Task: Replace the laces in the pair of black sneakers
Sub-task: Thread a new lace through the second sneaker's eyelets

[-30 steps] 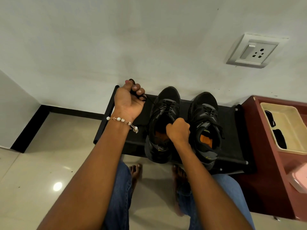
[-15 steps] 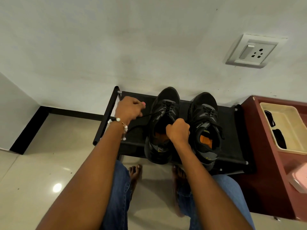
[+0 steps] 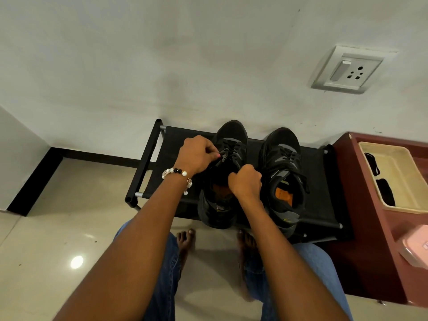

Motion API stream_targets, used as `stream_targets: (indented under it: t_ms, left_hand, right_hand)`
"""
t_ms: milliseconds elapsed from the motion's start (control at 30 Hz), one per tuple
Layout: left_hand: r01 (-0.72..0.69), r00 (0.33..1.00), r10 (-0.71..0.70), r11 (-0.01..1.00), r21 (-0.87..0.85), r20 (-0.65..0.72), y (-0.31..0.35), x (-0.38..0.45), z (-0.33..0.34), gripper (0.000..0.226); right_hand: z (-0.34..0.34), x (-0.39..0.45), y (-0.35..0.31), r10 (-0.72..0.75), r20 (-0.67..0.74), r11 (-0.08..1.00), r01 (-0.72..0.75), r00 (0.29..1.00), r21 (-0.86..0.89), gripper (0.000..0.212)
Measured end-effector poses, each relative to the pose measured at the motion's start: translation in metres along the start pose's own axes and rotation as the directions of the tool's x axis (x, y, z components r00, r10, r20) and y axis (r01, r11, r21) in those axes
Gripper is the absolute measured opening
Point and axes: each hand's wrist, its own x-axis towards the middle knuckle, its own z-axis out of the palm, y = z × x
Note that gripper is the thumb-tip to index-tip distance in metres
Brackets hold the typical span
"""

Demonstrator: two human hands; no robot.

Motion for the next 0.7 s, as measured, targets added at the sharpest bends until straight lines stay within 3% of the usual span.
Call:
stream_targets:
  t_ms: [233, 400, 567, 633, 700]
  left_hand:
    - [0.002, 1.0, -0.001, 0.999, 0.036, -0.027, 0.003, 0.002, 0.003, 0.013]
    - [0.048, 0.999, -0.047, 0.996, 0.07, -0.009, 0.004, 0.006, 0.003, 0.034]
    - [0.11, 0.993, -0.115, 0.978, -0.179, -0.018, 0.003, 0.008, 0.001, 0.027]
    - [0.14, 0.979, -0.186, 0.906, -0.4, -0.079, 0.002, 0.01, -0.006, 0.019]
    - [0.157, 0.966, -0.251, 0.772, -0.616, -0.069, 0.004, 0.008, -0.017, 0.013]
  right_hand:
    - [-0.001, 0.0, 0.0, 0.002, -0.006, 1.0, -0.002, 1.0, 0.006, 0.028]
    - [0.001, -0.001, 0.0, -0.001, -0.012, 1.0, 0.001, 1.0, -0.002, 0.028]
    - [0.002, 0.001, 0.001, 0.003, -0.006, 1.0, -0.003, 1.0, 0.012, 0.029]
    - [0.0, 0.002, 0.002, 0.002, 0.017, 1.0, -0.002, 1.0, 0.023, 0.029]
    - [-0.005, 0.004, 0.001, 0.004, 0.062, 0.999, -0.008, 0.998, 0.054, 0.024]
